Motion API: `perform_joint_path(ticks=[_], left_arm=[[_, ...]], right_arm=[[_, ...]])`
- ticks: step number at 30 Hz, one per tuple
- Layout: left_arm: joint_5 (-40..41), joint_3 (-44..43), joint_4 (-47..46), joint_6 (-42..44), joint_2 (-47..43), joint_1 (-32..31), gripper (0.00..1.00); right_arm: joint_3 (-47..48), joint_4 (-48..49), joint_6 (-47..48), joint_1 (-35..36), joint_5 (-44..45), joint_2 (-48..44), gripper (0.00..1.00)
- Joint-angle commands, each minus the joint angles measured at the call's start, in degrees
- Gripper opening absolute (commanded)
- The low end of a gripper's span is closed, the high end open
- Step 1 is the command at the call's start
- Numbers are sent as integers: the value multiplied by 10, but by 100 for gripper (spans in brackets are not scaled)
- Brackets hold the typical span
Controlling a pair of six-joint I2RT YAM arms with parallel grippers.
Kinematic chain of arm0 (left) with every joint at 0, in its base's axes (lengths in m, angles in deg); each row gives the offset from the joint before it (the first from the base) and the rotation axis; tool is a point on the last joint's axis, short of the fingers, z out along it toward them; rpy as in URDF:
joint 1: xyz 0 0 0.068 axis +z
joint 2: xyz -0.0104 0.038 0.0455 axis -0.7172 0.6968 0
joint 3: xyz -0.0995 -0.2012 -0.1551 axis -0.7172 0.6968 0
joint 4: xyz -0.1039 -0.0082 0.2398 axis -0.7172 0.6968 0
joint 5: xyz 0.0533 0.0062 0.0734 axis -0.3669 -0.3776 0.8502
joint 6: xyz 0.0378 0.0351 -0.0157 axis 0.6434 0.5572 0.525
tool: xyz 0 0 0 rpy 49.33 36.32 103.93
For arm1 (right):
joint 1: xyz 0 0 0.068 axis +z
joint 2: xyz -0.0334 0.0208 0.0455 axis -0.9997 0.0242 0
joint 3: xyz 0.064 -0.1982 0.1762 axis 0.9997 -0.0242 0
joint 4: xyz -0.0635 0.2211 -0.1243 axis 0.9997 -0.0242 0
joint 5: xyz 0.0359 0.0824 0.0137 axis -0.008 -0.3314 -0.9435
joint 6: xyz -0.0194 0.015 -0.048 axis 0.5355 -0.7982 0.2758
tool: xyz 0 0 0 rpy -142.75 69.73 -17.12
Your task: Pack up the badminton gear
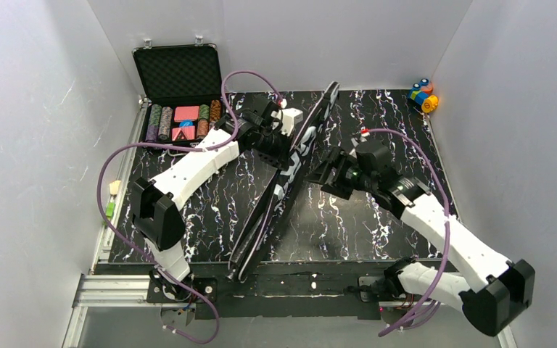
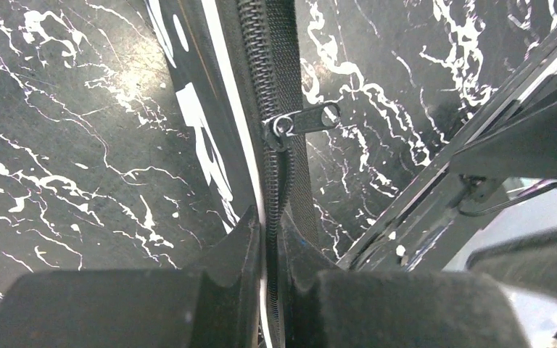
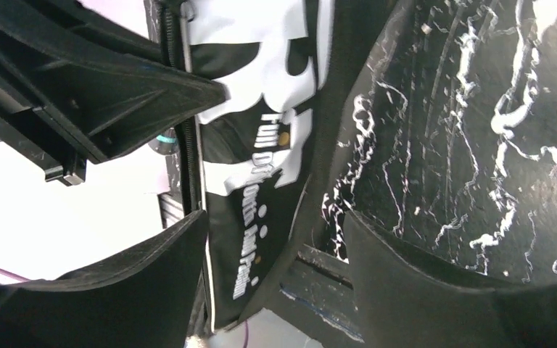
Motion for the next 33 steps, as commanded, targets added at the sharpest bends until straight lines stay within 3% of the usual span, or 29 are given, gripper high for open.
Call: perform_joint_path(ticks=[1, 8, 17, 24, 29, 33], left_arm=[[-45, -48, -28, -52, -4, 6, 0], [-55, -42, -38, -80, 6, 6, 0], [-61, -29, -45, -87, -29, 6, 0], [-71, -14, -52, -98, -54, 6, 0], [-75, -1, -59, -102, -69, 6, 0], [-69, 8, -62, -99, -82, 6, 0]], right_arm=[[108, -22, 59, 72, 49, 57, 79], [228, -81, 113, 202, 180, 164, 84], [343, -192, 145, 286, 335, 276, 85], [378, -237, 148, 304, 433, 324, 72], [394, -227, 161, 306, 456, 342, 63], [397, -219, 174, 307, 462, 347, 46]])
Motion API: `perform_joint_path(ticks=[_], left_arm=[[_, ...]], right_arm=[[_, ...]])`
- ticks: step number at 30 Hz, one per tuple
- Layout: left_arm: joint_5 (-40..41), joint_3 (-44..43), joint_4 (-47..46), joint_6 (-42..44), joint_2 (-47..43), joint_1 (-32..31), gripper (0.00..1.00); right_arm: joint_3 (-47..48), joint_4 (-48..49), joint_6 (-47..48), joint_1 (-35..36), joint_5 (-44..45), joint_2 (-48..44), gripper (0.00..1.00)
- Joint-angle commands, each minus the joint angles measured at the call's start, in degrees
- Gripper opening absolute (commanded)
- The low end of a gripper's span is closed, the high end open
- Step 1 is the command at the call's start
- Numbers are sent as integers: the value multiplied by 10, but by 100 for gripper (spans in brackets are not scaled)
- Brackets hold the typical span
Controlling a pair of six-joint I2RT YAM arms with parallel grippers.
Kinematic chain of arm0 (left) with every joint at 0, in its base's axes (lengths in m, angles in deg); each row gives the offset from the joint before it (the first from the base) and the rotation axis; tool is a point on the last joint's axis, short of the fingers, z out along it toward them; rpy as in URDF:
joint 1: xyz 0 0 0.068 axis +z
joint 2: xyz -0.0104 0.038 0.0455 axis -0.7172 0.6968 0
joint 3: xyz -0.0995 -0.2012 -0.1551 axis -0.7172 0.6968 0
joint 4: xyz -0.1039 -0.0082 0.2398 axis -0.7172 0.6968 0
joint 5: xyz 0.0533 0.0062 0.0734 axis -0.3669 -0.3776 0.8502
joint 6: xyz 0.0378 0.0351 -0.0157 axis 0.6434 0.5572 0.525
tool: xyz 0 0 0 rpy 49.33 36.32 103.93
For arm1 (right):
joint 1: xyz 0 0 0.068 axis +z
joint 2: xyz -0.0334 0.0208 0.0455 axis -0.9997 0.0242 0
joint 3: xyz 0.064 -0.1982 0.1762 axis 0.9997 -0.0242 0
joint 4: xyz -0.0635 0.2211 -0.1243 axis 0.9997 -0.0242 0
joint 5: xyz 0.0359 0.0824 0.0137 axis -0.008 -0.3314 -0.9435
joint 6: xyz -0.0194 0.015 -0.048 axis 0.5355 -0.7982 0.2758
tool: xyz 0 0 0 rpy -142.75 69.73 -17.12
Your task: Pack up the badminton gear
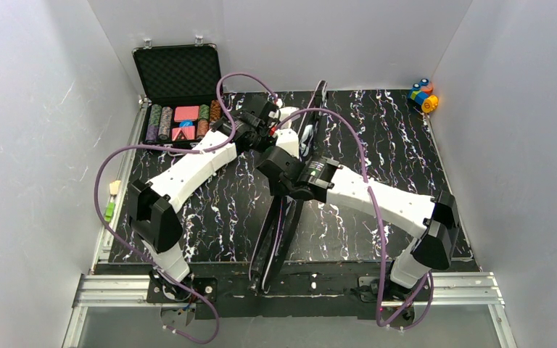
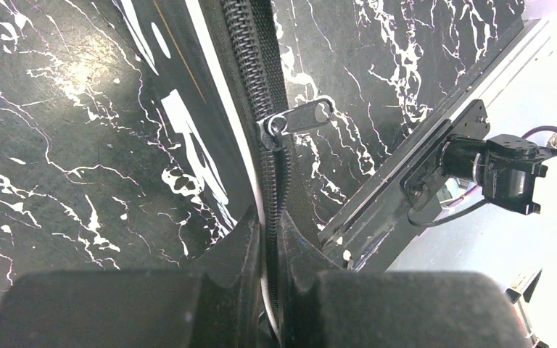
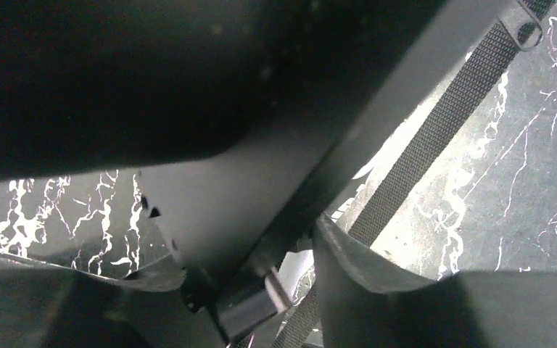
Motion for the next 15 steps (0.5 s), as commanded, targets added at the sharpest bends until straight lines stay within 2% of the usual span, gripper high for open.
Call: perform_joint_path(ticks=[1, 3, 8, 9, 15], left_arm=[[-22, 0, -39, -2, -76, -2, 0], [-22, 0, -38, 0, -85, -2, 0], [-27, -2, -32, 17, -106, 6, 0], [-28, -4, -28, 24, -109, 10, 3], [-57, -22, 10, 69, -114, 49, 31]], right_arm=[[24, 2, 18, 3, 45, 0, 42], [9, 8, 19, 3, 41, -10, 36], [-48, 44, 55, 3, 31, -79, 8], [-64, 50, 70, 3, 29, -97, 3], [-137, 55, 174, 3, -12, -186, 1]])
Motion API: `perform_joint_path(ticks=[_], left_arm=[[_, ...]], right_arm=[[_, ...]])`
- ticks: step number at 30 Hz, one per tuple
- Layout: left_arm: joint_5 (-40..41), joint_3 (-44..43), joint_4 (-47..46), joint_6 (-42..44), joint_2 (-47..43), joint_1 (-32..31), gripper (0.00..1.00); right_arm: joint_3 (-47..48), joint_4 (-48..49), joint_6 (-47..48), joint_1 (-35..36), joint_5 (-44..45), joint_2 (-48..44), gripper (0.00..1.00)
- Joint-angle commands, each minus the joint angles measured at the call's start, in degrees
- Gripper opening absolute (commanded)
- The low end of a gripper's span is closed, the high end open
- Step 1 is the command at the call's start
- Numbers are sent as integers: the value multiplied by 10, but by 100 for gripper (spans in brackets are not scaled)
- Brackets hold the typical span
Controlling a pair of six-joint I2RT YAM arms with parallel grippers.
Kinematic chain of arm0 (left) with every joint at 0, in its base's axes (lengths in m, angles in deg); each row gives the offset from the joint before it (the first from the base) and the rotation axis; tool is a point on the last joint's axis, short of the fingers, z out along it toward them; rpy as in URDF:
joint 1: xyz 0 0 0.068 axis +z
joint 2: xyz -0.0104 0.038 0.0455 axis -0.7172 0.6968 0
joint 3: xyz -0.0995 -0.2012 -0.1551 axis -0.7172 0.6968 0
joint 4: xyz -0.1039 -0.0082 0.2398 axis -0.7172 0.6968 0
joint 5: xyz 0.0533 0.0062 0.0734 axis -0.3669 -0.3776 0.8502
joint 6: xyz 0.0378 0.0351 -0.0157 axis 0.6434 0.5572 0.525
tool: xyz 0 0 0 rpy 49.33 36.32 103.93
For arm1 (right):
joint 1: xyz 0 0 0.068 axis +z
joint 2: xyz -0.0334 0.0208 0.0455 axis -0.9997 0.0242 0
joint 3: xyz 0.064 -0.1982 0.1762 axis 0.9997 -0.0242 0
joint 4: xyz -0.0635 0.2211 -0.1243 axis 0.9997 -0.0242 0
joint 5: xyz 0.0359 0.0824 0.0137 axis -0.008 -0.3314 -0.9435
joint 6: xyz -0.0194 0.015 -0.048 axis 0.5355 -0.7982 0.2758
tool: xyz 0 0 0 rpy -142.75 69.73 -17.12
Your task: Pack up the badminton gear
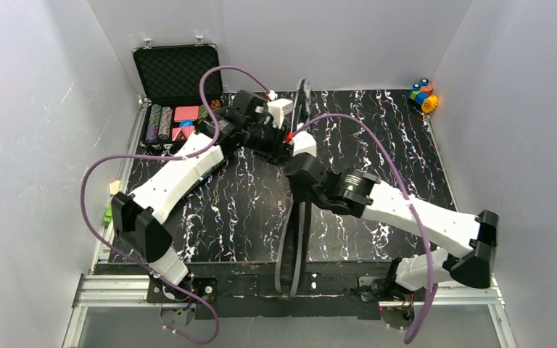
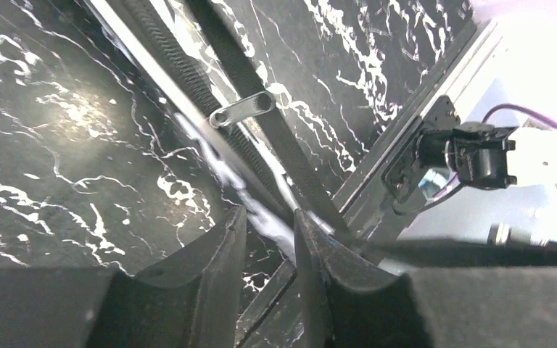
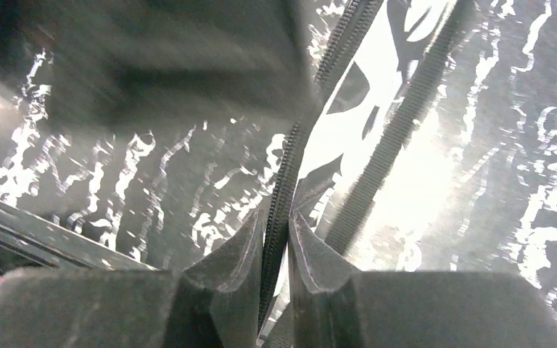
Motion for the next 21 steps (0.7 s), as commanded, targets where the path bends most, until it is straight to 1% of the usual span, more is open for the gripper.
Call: perform_joint_path(ticks=[1, 3, 7, 9, 11, 14, 15, 16, 18, 19, 20, 21], left_arm=[[-48, -44, 31, 54, -58, 50, 34], [-76, -62, 58, 73, -51, 70, 38], [-155, -79, 81, 128, -58, 123, 38], [-191, -85, 83, 184, -68, 144, 35], [-205, -69, 72, 246, -89, 153, 30], [-242, -1, 55, 372, -139, 153, 27], [-250, 25, 59, 426, -145, 153, 27], [-253, 37, 68, 461, -144, 153, 27], [-255, 62, 85, 532, -142, 152, 31], [-256, 81, 91, 575, -147, 152, 37], [-255, 100, 92, 616, -154, 151, 47], [-254, 119, 92, 660, -163, 150, 55]], right_arm=[[-43, -27, 82, -8, -3, -73, 1], [-60, -39, 95, -7, -6, -92, 1], [-83, -60, 125, -4, -14, -119, 1], [-91, -63, 148, 2, -15, -127, 1], [-96, -57, 166, 6, -16, -133, 1], [-108, -35, 189, 10, -16, -141, 1], [-111, -28, 197, 10, -16, -144, 1], [-114, -21, 201, 11, -16, -145, 1], [-120, -9, 208, 13, -19, -147, 1], [-123, -3, 212, 14, -23, -147, 1], [-126, 1, 213, 15, -26, -146, 1], [-126, 3, 214, 16, -29, -146, 1]])
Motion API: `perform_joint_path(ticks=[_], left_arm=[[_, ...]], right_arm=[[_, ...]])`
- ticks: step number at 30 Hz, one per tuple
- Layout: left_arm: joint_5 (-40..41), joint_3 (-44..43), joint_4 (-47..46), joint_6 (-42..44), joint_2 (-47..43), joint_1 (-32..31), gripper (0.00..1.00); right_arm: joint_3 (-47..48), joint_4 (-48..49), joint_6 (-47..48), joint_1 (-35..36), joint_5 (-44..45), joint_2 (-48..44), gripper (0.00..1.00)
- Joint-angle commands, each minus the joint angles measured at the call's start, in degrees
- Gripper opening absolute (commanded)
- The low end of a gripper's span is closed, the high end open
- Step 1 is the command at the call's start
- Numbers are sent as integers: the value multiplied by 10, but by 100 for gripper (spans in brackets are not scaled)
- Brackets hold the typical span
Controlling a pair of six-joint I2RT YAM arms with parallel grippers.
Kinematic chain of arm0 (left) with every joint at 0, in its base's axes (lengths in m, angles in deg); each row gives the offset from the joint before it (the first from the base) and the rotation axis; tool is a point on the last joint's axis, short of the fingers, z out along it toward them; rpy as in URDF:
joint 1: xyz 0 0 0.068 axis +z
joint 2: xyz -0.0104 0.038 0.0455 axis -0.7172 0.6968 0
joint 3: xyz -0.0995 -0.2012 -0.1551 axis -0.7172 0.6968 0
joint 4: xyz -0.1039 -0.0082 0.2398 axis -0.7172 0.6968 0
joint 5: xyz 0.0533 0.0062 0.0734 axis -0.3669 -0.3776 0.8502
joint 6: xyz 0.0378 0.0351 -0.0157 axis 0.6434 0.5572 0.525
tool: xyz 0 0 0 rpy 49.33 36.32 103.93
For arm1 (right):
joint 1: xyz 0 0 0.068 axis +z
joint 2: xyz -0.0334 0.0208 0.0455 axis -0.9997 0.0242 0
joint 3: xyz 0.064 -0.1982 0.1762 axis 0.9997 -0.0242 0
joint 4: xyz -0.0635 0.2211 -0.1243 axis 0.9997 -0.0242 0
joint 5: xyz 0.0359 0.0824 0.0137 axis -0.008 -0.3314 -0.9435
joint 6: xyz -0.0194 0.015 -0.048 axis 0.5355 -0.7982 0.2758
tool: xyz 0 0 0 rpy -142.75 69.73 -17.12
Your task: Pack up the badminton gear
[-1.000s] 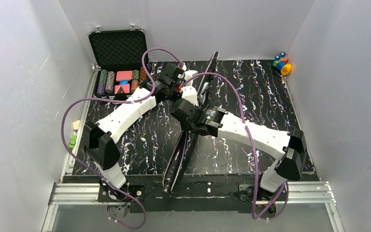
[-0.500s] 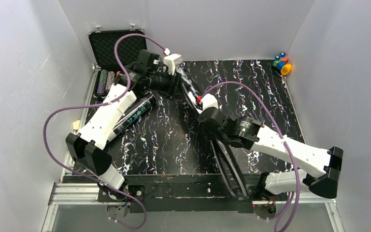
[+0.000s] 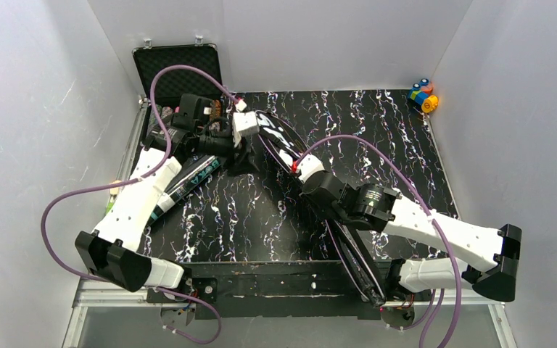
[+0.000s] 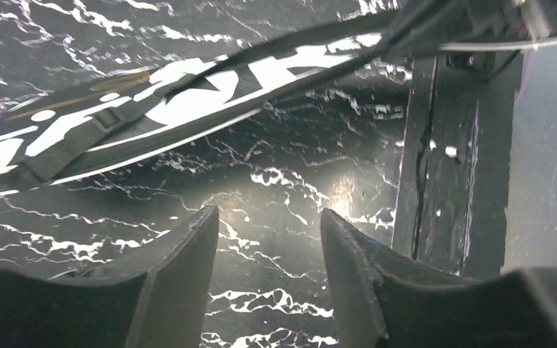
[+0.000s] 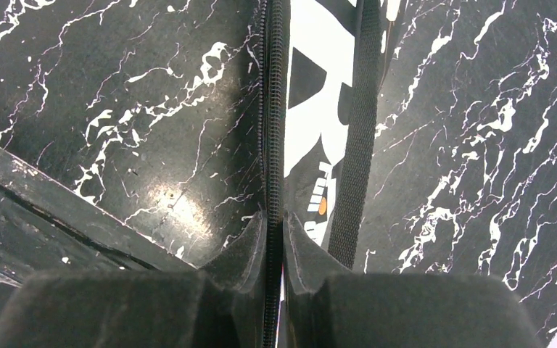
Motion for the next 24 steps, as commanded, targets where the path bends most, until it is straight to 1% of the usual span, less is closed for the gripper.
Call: perform_joint_path(ticks=[1, 2, 5, 8, 10, 11, 13, 16, 18, 21, 24], left_arm=[[-18, 79, 23, 263, -23, -5, 57], [-4, 91, 12, 291, -28, -10, 57], [18, 97, -31, 329, -23, -14, 57], [17, 107, -51, 397, -19, -16, 61], [12, 123, -62, 444, -22, -19, 73], [9, 132, -63, 470, -25, -21, 77], [17, 149, -64, 511, -28, -31, 79], [38, 167, -82, 520, -23, -41, 79], [57, 179, -99, 531, -21, -46, 77], [82, 184, -138, 528, -13, -50, 68], [95, 173, -129, 539, -1, -49, 61]], right_arm=[[-3, 63, 32, 9, -5, -17, 1], [-4, 68, 33, 12, -7, -16, 1], [-7, 87, 35, 21, -14, -16, 1], [-5, 101, 41, 33, -14, -16, 1], [-5, 113, 48, 43, -15, -20, 1], [-5, 115, 48, 46, -14, -20, 1], [-3, 114, 50, 53, -12, -21, 1], [-3, 114, 54, 61, -11, -25, 1], [-5, 117, 57, 68, -12, -29, 1], [-7, 114, 60, 75, -7, -28, 1], [-10, 112, 55, 78, -2, -31, 1]])
